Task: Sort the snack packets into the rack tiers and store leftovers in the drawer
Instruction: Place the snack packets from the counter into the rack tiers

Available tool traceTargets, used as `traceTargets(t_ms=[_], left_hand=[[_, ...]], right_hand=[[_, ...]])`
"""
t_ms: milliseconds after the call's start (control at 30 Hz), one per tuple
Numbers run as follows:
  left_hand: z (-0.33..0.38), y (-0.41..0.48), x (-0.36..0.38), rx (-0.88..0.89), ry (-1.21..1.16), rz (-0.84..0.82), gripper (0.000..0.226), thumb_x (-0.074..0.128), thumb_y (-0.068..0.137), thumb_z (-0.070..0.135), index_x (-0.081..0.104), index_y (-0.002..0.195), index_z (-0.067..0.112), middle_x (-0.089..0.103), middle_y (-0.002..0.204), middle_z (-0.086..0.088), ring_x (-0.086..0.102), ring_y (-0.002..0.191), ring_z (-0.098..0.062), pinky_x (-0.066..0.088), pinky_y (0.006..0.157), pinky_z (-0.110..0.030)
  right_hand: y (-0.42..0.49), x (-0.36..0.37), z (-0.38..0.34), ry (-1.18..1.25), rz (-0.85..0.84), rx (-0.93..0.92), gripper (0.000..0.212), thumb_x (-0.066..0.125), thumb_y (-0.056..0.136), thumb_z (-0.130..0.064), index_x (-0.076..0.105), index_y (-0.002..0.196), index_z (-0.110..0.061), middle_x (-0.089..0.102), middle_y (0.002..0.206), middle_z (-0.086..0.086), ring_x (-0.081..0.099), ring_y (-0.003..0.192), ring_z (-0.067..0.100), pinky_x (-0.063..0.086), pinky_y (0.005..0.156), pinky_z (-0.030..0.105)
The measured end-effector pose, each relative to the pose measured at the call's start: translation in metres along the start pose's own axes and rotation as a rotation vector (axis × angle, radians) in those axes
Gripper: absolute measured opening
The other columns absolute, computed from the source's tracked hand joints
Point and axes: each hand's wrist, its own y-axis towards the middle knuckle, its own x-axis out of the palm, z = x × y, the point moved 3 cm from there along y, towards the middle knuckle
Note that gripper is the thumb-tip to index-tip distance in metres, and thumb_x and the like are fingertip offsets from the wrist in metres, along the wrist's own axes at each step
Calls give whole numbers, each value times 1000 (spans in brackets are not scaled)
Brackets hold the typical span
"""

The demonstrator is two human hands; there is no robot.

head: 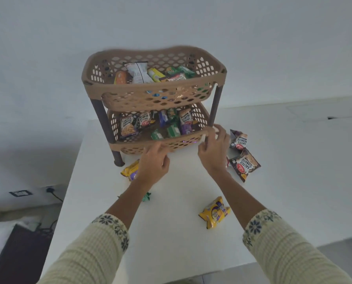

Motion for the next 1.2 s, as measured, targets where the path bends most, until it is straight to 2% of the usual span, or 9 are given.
traceTargets(t_ms=[133,200,267,400,567,767,900,1067,1200], left_hand=[[-23,-45,18,-145,51,-301,27,58,87,15,67,112,19,56,115,-6,60,99,-25,42,92,-40],[-31,-62,22,-211,97,-414,31,54,92,25,62,123,21,51,125,-6,53,117,-26,37,99,-43],[-35,-76,23,-262,130,-445,35,51,95,33,58,128,22,48,133,-6,45,128,-26,33,105,-44],[-41,-96,18,-284,194,-465,47,49,94,48,55,131,19,48,133,-8,44,125,-28,33,102,-42],[-48,-112,6,-227,227,-444,59,53,86,62,55,129,22,48,129,-5,44,123,-25,36,96,-41],[-53,-132,-4,-219,280,-486,67,57,79,66,52,132,25,45,133,-5,44,120,-27,35,98,-42],[-57,-143,-8,-266,274,-540,66,58,81,51,42,140,26,42,136,-5,39,124,-29,34,99,-41],[-63,-145,-15,-332,260,-567,58,55,87,28,38,142,23,47,131,-8,45,116,-29,41,91,-40],[-65,-142,-20,-425,166,-537,55,58,85,27,43,138,23,52,121,-8,50,110,-28,47,83,-40]], right_hand=[[-39,20,25,-333,-674,272,45,54,85,-32,52,128,-19,37,142,18,18,137,39,26,106,50],[-56,20,28,-406,-843,305,45,52,86,-36,51,127,-18,35,142,17,13,139,38,24,105,50],[-68,18,26,-435,-869,324,47,51,86,-36,49,129,-18,35,142,15,15,139,37,26,105,52],[-84,7,20,-474,-898,406,54,54,85,-44,44,132,-19,34,139,12,20,135,35,34,100,59],[-100,-9,25,-477,-877,470,73,54,83,-66,39,140,-23,33,142,9,23,137,33,44,95,55],[-114,-17,32,-456,-857,491,93,49,80,-76,31,147,-15,24,152,18,34,137,39,41,104,47],[-128,-10,24,-431,-850,490,88,56,82,-68,32,145,-11,23,151,22,37,134,40,40,105,42],[-138,5,0,-397,-830,427,68,66,83,-36,35,138,-9,26,144,23,35,129,40,41,102,38],[-140,21,-20,-306,-758,400,61,65,83,-23,36,134,-8,27,141,20,38,122,40,42,83,34]])
